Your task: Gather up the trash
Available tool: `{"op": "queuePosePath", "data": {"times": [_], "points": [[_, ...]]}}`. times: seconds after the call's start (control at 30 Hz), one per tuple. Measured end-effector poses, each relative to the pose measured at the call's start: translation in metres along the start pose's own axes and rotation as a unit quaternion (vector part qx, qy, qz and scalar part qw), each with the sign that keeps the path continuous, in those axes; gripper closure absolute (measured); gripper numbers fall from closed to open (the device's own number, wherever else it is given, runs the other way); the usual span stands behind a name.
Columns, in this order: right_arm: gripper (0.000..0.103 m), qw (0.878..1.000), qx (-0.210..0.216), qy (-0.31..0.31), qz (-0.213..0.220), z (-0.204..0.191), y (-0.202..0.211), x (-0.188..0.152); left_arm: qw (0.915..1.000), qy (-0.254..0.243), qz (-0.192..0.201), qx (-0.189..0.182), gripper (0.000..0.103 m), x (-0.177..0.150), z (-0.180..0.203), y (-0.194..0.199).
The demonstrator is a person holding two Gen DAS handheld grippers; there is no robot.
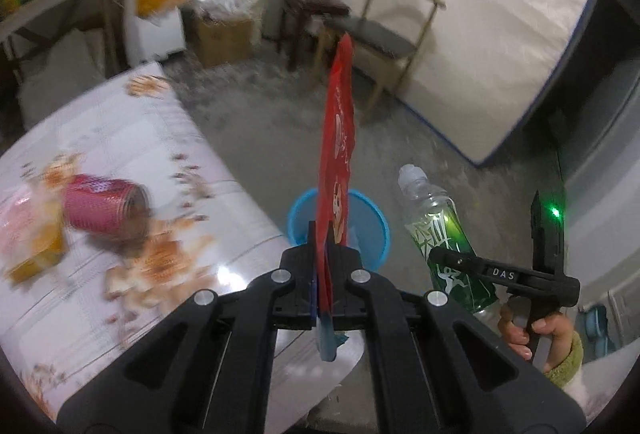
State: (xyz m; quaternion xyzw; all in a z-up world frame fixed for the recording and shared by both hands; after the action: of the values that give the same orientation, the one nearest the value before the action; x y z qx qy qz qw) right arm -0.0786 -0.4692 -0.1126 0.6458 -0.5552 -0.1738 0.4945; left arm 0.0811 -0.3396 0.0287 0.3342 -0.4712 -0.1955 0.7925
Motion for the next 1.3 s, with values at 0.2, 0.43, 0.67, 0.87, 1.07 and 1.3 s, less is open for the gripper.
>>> {"op": "queuePosePath", "data": {"times": [0.2,0.43,0.67,0.87,1.07,1.3], "points": [[0.045,0.997,-0.001,-0.065,-0.049,0.039,-0.057,0.009,0.9965,-0.001,-0.083,-0.007,0.102,0.002,0.008,-0.087],[0.044,0.992,0.007,-0.099,-0.081,0.06,-0.114,0.036,0.9899,0.027,-0.139,-0.002,0.1,0.008,-0.001,-0.17],[0.035,0.983,-0.014,-0.16,-0.088,0.099,-0.177,0.056,0.985,0.09,-0.146,0.019,0.06,0.017,-0.032,-0.212],[0.035,0.984,-0.022,-0.155,-0.089,0.11,-0.182,0.036,0.989,0.077,-0.125,0.02,0.06,0.013,-0.035,-0.185],[0.035,0.982,-0.024,-0.168,-0.082,0.123,-0.168,0.025,0.9918,0.082,-0.096,0.019,0.06,0.02,-0.036,-0.16],[0.035,0.989,-0.008,-0.131,-0.072,0.103,-0.145,0.013,0.9956,0.071,-0.062,0.006,0.055,0.021,-0.031,-0.114]]}}
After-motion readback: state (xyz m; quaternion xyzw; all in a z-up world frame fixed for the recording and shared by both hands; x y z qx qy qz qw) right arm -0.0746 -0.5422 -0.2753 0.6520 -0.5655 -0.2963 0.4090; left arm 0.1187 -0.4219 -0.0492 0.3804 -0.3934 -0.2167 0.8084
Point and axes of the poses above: each gripper's, at about its wrist camera, not at the fingertips, and y roughly against the way its jaws point, z to its right, x to its top, the point moved 6 cm from there along -y, roughly the way its jaws point, and after that the axes turned 8 degrees about -x, right-handed, at the moved point
